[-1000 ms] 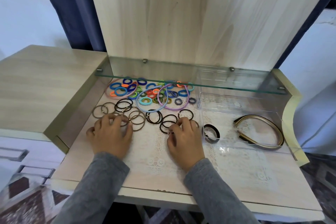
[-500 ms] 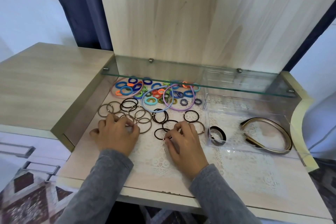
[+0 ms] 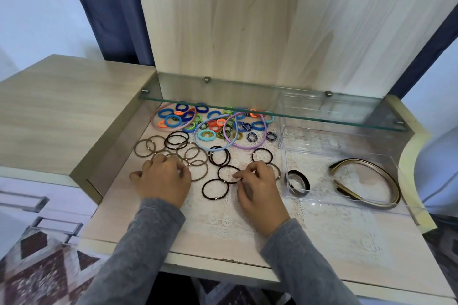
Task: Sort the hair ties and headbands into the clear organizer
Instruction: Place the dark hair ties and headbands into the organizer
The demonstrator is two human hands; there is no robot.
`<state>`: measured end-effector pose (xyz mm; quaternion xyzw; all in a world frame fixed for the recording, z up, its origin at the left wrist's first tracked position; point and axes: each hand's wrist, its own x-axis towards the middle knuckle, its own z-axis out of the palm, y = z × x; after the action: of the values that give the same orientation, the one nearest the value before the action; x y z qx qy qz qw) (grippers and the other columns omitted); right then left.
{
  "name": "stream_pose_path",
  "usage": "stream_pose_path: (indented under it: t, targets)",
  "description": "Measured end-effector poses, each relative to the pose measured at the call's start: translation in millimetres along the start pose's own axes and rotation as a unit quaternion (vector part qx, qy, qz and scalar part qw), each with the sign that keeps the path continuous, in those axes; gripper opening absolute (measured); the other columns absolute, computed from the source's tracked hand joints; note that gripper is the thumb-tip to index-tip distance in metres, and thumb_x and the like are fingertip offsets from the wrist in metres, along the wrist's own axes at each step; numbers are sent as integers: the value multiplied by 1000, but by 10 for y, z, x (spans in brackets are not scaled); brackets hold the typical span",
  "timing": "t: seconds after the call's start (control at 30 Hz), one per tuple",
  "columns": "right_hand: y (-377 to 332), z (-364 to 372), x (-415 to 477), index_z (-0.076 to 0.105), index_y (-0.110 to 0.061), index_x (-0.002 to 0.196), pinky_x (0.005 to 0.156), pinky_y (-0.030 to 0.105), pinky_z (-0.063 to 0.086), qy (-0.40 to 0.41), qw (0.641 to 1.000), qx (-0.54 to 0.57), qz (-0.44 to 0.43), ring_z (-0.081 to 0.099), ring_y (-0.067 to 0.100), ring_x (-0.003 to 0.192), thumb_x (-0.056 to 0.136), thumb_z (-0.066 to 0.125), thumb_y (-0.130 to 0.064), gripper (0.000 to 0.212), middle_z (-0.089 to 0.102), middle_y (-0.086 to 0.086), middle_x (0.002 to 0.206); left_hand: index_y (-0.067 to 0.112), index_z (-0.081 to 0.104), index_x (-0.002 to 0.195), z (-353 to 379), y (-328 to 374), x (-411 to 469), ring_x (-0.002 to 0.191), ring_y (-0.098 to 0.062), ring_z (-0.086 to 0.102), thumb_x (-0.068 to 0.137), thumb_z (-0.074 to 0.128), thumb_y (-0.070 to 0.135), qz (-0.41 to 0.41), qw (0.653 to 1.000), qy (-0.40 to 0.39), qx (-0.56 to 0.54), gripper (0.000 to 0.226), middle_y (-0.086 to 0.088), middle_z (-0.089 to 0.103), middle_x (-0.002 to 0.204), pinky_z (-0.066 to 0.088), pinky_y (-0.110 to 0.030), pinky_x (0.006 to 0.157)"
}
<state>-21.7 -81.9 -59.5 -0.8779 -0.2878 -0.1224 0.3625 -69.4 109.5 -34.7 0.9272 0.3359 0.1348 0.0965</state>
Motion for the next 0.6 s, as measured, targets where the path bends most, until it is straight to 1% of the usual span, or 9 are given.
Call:
stream_pose_path:
  t: [0.07,0.13,0.23,0.33,0.4,0.5,0.53,0.6]
  targets:
    - [19,2,2,67,-13,99,85,19,33,-19,1000,-10,-5,38,10,96,85,62,-13,15,45,-2,100,30,64,91,32,-7,-2,99,-22,54,88,53,38,11,1000,14,-10,14,5,60,101,33,-41,88]
    - [18,10,4,67,-13,98,85,23,38,-27,999,-24,-21,40,13,96,84,63,-14,15,46,0,100,28,63,93,66,-31,-13,98,-23,56,90,54,35,29,998,37,-36,12,5,61,100,34,-41,86]
    - [0,5,35,68,-14,94,82,25,41,-20,998,-42,-30,40,14,93,84,65,-14,11,47,0,97,23,62,91,123,-98,-28,87,-26,60,89,59,28,82,986,88,-117,6,2,65,93,39,-39,77]
    - [-10,2,62,67,-15,89,77,25,40,-13,997,-54,-46,41,15,89,82,67,-12,8,47,0,94,18,60,91,170,-164,-37,75,-24,59,91,54,29,144,959,109,-220,13,2,64,87,50,-40,66]
    - [-7,12,69,67,-15,89,77,23,37,-6,999,-40,-35,40,15,89,82,67,-12,7,47,-1,94,13,61,91,178,-173,-89,74,-21,57,92,51,28,213,930,141,-264,18,1,63,86,51,-40,63]
    - [7,14,76,68,-17,89,79,17,33,24,1000,5,4,38,13,89,83,67,-13,7,44,-3,93,7,63,88,185,-148,-229,74,-19,56,94,54,19,316,894,176,-265,16,0,62,87,49,-39,63]
    - [12,10,77,68,-17,89,80,13,31,37,999,21,13,39,13,89,83,67,-13,7,44,-3,92,7,63,87,182,-135,-266,73,-19,57,94,53,17,337,887,179,-261,16,0,62,86,49,-39,62]
    - [15,-7,82,69,-17,89,82,8,28,55,997,43,27,42,15,89,83,68,-11,8,47,-1,90,5,63,86,153,-104,-302,73,-20,58,94,53,13,354,879,183,-264,15,-2,62,86,51,-37,62]
